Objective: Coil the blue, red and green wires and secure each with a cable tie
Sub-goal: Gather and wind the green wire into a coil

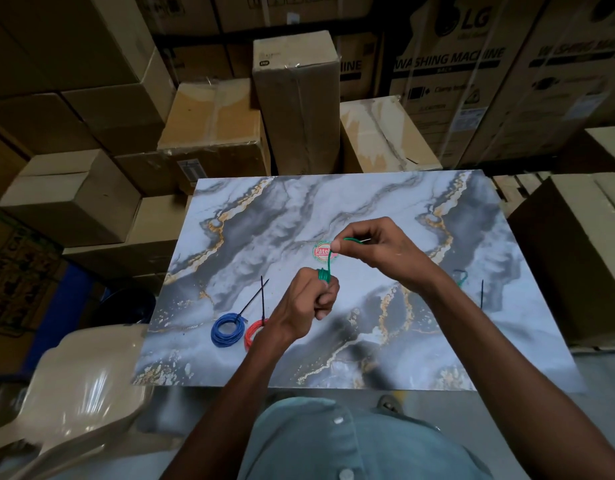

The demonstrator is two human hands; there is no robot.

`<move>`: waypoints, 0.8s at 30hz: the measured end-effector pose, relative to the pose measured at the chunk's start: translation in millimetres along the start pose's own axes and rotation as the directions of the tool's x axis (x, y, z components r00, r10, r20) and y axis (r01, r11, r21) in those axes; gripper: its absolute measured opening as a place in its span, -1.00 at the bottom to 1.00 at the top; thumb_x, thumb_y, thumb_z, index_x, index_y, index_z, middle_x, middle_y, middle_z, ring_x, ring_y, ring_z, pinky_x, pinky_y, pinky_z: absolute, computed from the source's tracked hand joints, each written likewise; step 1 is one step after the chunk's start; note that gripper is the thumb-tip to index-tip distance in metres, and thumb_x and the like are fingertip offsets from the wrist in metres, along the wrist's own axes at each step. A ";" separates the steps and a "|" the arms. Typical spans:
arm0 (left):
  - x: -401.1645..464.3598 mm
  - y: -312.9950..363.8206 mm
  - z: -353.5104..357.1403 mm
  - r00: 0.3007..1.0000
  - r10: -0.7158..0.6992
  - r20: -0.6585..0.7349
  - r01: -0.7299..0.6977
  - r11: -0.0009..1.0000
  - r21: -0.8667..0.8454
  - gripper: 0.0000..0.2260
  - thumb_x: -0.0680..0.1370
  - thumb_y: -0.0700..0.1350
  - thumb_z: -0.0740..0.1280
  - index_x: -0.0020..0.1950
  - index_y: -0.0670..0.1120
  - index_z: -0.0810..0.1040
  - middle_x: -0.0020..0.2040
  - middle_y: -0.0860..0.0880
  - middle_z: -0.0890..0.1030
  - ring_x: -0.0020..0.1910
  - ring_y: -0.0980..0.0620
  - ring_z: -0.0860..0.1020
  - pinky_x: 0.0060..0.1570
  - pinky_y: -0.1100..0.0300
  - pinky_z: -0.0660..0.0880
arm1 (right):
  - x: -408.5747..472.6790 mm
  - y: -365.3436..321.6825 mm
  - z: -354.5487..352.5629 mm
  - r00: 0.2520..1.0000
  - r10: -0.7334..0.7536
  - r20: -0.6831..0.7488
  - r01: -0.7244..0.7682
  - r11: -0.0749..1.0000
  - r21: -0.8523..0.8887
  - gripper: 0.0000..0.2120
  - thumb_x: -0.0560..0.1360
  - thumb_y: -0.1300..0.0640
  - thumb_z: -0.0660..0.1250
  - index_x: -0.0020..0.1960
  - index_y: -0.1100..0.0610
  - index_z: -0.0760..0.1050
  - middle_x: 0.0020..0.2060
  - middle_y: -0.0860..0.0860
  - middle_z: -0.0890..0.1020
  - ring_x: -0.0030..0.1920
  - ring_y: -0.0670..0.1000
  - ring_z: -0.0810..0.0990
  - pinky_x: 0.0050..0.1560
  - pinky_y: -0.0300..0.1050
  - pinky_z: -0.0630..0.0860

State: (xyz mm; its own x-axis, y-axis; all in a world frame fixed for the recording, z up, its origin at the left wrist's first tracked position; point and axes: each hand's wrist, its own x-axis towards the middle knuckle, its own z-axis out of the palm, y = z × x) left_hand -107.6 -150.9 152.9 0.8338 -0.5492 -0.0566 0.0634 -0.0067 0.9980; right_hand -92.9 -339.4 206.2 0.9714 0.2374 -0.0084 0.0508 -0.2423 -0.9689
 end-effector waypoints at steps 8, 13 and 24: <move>-3.6 13.2 -3.9 0.993 -0.115 0.015 0.092 0.701 -0.707 -0.71 0.48 -0.06 0.03 -0.45 -0.03 0.29 -0.50 0.04 0.13 -0.55 0.09 0.17 -0.56 0.20 0.01 | 1.4 37.9 17.7 0.988 0.153 0.028 -0.155 0.984 0.089 -0.75 0.59 -0.02 0.43 -0.21 0.07 0.70 -0.38 -0.01 0.49 -0.39 -0.09 0.33 -0.37 -0.26 0.27; -4.2 15.1 -15.5 0.994 -0.105 0.018 0.066 0.473 -0.879 -0.70 0.50 -0.07 0.01 -0.38 -0.06 0.38 -0.43 0.06 0.14 -0.50 0.12 0.08 -0.52 0.23 0.00 | -1.5 51.2 34.1 0.976 0.202 0.087 -0.210 0.974 0.090 -0.69 0.63 -0.06 0.37 -0.21 0.04 0.72 -0.37 0.03 0.49 -0.40 -0.05 0.29 -0.37 -0.23 0.25; 5.5 15.0 -53.3 0.935 -0.097 -0.341 -0.302 0.289 -0.909 -0.83 0.47 -0.16 0.12 -0.20 -0.11 0.49 -0.39 0.05 0.30 -0.46 0.12 0.27 -0.53 0.28 0.22 | -20.2 83.6 40.4 0.987 0.155 0.049 -0.154 0.988 -0.013 -0.78 0.68 0.01 0.30 0.05 0.02 0.71 -0.38 -0.04 0.49 -0.32 -0.10 0.43 -0.22 -0.21 0.35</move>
State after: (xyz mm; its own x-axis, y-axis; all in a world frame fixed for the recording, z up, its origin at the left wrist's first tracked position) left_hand -72.8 -109.4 166.0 0.9605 -0.2277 -0.1600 0.2652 0.9231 0.2785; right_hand -117.6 -326.5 115.3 0.9551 0.2425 -0.1704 -0.0968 -0.2882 -0.9527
